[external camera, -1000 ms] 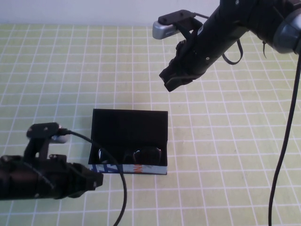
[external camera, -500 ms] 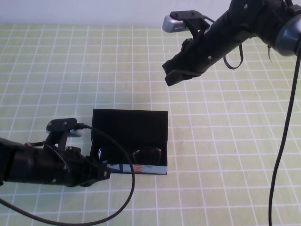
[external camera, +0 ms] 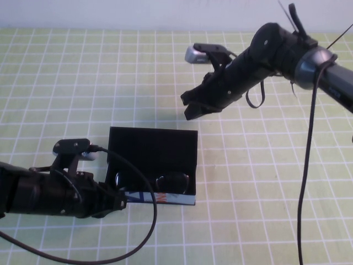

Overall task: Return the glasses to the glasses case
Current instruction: Close the glasses case

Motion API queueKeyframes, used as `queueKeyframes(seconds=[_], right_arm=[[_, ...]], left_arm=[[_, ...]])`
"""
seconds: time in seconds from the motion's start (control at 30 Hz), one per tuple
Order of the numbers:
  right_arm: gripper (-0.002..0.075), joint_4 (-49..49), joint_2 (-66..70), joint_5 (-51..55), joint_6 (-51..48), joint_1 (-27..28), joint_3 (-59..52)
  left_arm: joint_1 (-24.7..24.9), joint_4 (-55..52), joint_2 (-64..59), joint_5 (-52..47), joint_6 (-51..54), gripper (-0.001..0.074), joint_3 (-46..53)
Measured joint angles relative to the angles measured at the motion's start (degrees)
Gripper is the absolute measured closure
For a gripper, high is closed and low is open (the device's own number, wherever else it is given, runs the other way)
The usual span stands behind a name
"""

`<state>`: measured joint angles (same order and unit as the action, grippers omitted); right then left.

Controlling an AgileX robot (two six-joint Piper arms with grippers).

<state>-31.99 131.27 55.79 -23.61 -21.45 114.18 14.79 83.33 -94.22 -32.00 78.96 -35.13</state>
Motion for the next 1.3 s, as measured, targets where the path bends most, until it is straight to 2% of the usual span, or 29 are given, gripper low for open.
queueKeyframes(seconds=[0.3,0.6,0.97,1.3], right_arm=[[0.0737,-1.68,2.64,4.02,0.12,0.0,0.0],[0.0737,-4.79,2.64,12.88,-0.8,0.0,0.0],[0.0737,-7.0,1.44,13.39,-1.57,-0.23,-0.35],[0.0737,-5.67,-9.01,13.66,-4.04,-6.98,-10.89]], left_arm=[[0.0,0.13,0.0,0.27,0.14,0.0737,0.0],[0.0,0.37,-0.05,0.37,0.14,0.0737,0.0],[0.0,0.9,-0.05,0.59,0.18,0.0737,0.0],[0.0,1.11,-0.05,2.54,0.4,0.0737,0.0]])
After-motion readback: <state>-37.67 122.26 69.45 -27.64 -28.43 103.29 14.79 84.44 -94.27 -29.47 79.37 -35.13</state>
